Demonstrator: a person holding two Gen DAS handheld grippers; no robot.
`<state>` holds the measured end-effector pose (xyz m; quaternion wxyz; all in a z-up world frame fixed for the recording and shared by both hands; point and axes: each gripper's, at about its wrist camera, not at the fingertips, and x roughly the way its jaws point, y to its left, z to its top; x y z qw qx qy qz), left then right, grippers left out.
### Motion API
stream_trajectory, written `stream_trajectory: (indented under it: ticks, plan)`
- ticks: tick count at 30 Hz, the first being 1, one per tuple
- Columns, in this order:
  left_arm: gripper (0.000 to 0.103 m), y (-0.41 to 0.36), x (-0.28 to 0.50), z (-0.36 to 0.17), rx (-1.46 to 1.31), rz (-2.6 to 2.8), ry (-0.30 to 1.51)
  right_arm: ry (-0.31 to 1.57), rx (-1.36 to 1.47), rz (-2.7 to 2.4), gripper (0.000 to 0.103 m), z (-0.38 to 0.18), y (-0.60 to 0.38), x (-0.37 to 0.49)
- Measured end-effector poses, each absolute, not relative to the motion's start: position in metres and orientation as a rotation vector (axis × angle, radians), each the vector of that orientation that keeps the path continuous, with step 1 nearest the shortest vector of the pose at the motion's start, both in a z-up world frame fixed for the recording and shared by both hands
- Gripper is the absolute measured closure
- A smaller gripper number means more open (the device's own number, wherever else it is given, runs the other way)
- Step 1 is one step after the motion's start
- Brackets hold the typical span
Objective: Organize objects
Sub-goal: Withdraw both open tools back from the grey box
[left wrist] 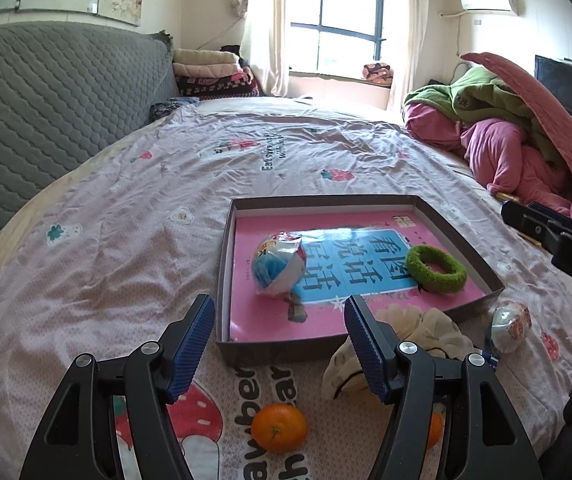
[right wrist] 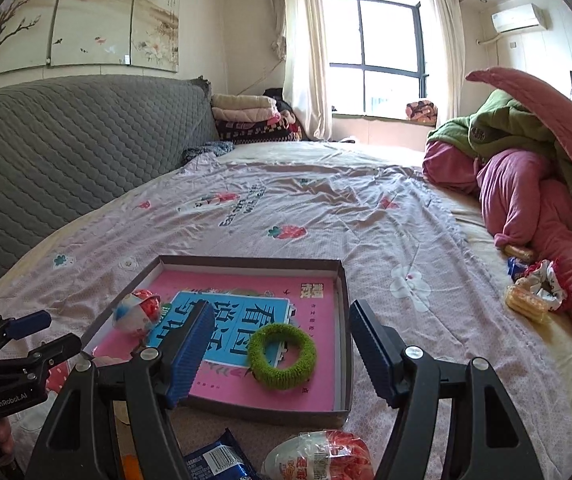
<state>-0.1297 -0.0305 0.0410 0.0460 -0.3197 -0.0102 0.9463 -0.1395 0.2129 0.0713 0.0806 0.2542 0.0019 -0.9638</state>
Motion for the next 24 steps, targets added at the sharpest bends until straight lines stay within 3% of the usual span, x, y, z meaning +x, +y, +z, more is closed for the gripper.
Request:
stream_trajectory:
  ticks: [24]
  plan:
    - [0.031, -0.040, -0.096, 0.029, -0.953, 2.904, -0.062, -0.029, 0.682, -2.874, 0.029, 0.060, 0.212, -0.098]
